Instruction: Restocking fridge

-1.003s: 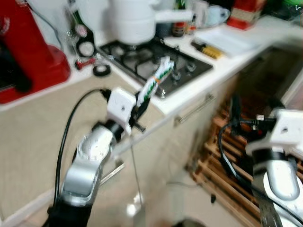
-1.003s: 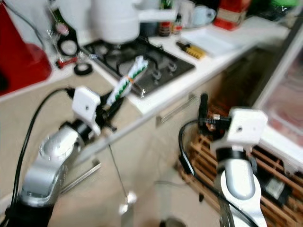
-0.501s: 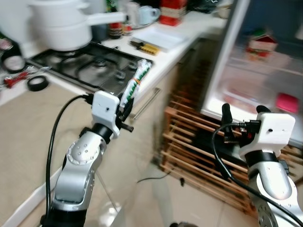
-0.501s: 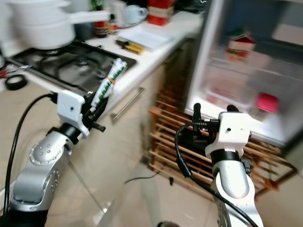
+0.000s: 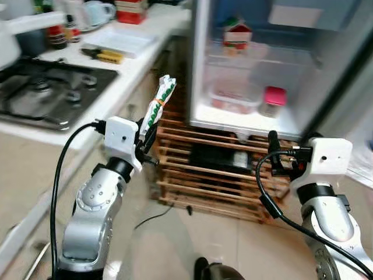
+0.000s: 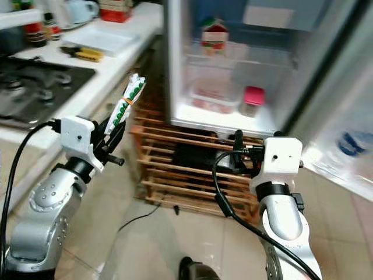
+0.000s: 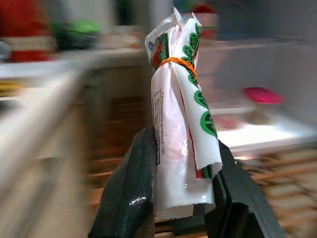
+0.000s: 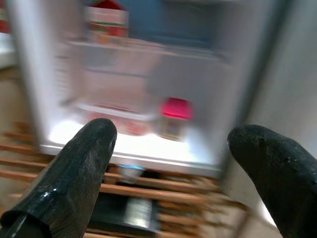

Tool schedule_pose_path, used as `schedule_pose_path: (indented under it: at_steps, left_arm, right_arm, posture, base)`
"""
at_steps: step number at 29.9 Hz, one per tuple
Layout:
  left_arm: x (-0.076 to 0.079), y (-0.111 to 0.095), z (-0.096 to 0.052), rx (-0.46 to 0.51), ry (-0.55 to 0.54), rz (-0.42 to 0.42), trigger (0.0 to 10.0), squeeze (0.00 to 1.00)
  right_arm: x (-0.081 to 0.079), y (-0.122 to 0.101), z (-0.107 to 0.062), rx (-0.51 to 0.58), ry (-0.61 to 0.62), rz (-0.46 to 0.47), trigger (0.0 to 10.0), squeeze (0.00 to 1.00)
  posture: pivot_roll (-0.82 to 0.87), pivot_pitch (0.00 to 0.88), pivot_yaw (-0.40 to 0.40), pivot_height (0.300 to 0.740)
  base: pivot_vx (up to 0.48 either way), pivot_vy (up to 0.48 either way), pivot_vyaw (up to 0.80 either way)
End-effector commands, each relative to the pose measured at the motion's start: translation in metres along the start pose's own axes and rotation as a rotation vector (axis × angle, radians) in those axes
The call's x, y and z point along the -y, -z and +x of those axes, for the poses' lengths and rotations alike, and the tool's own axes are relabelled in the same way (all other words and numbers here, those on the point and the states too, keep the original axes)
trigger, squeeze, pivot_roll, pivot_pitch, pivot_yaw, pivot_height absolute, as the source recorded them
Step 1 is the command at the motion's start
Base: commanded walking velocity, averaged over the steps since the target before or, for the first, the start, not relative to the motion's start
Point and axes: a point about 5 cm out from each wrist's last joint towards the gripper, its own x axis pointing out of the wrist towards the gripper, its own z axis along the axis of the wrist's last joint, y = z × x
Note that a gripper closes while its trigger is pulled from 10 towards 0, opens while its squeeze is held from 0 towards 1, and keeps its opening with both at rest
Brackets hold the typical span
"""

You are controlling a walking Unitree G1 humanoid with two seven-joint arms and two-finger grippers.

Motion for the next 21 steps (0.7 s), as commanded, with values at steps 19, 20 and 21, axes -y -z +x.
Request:
schedule_pose_path:
  at_steps: [19, 20, 21]
  left_arm:
    - [0.009, -0.01, -0.001, 0.05, 0.035, -0.017, 10.0, 0.0]
    - [0.009, -0.01, -0.001, 0.049, 0.037, -0.012, 10.0, 0.0]
    - [0.009, -0.01, 0.0, 0.049, 0.038, -0.008, 10.0, 0.0]
  right_arm:
    - [-0.013, -0.002, 0.007, -0.023, -0.169, -0.05, 10.0, 0.0]
    - [-0.017, -0.001, 0.006, -0.034, -0.205, -0.039, 10.0, 0.0]
    - [-0.019, 0.0, 0.005, -0.042, -0.228, -0.029, 10.0, 0.0]
  posture:
    - [0.03, 0.019, -0.05, 0.74]
    - [0.03, 0.018, -0.049, 0.74]
    - [0.03, 0.018, -0.049, 0.74]
  base:
    - [0.081, 0.0, -0.61]
    - [0.345, 0.0, 0.0]
    - [0.345, 0.0, 0.0]
